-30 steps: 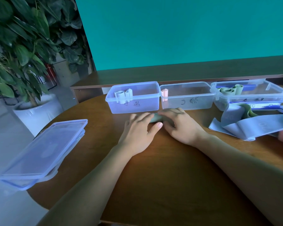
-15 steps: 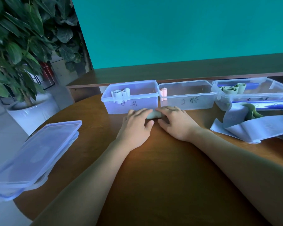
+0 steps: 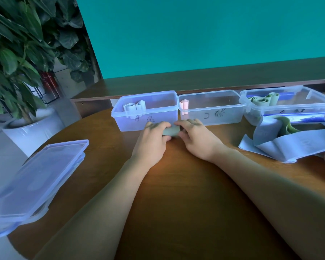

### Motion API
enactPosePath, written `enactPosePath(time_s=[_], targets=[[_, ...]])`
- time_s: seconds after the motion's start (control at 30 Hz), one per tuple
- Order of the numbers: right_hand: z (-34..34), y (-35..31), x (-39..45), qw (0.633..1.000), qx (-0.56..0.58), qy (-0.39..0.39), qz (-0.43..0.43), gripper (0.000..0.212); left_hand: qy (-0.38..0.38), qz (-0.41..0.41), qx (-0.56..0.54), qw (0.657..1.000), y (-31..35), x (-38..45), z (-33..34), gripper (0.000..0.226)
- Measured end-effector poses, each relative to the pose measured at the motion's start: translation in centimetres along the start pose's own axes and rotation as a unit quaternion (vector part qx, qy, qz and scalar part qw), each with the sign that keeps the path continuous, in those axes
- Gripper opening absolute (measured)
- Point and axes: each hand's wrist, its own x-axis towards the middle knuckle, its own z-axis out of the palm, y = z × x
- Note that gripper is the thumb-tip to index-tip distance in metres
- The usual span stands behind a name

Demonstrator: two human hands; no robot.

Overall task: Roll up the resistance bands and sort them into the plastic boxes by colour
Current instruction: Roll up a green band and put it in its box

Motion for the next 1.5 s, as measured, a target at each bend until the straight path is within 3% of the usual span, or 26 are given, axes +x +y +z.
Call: enactPosePath(time_s=[0.33,0.77,1.0,1.1,1.17,1.33,1.5], targets=[[-2.6,-0.6,-4.6,0.981,0.173,0.085,0.025,0.034,-0.019,0.047,-0.030,0.998,2.4,-2.9,-0.2,0.038],[-12.2,-1.0,-12.7,0.938,0.303,0.159,0.062,0.021,0.026,0.124,-0.214,0.969,10.7,-6.0,2.3,0.040],[-19.8,3.0,-14.0,0.960,0.191,0.181,0.099,0.035,0.037,0.113,-0.318,0.941,19.0,-3.5,5.3,0.027],[-22.0,5.7,-13.6,0.961,0.144,0.195,0.134,0.025,0.048,0.100,-0.332,0.937,20.8,-1.9,6.5,0.024],[-23.4,7.9,-13.0,0.957,0.123,0.210,0.156,0.017,0.074,0.091,-0.332,0.936,21.3,-0.8,7.3,0.025],[-26.4,13.6,-10.2,0.947,0.047,0.234,0.213,0.029,0.131,0.080,-0.314,0.937,21.0,2.1,9.7,0.026],[-27.1,18.5,-6.4,0.953,-0.046,0.172,0.245,0.012,0.156,0.132,-0.275,0.939,19.9,2.7,11.2,0.028]])
